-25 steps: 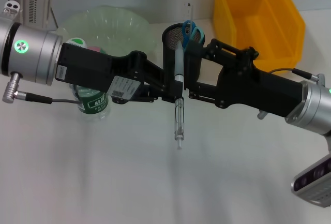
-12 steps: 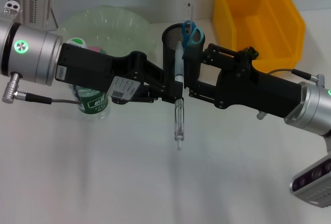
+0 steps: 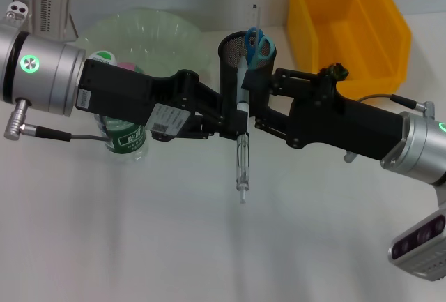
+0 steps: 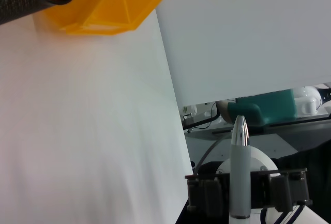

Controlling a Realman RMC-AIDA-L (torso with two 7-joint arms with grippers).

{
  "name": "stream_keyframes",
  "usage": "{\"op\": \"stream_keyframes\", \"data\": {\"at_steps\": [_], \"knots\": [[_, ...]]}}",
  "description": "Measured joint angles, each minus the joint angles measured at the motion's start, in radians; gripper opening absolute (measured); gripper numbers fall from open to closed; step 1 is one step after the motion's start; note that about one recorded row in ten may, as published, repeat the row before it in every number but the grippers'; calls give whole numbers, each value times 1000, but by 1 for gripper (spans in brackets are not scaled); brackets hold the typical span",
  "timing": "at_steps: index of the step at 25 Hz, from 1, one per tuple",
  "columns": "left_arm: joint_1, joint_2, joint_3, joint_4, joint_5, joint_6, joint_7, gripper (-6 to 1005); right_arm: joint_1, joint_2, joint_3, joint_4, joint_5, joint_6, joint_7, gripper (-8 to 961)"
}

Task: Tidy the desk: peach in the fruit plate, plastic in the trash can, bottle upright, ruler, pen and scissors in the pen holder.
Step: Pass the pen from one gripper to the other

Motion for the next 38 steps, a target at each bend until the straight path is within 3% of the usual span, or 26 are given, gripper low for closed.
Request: {"op": "stream_keyframes", "data": {"at_steps": [19,30,38], "knots": [[0,-3,0,0,0,0,1,153,0,2,-19,0,0,11,-11,378],[-1,-2,0,0,0,0,1,154,-2,2,-18,-6,-11,7,-12,196],[-3,3,0,-24,-3,0,9,155,0,1,-19,-2,-15,6,-34,154]]}}
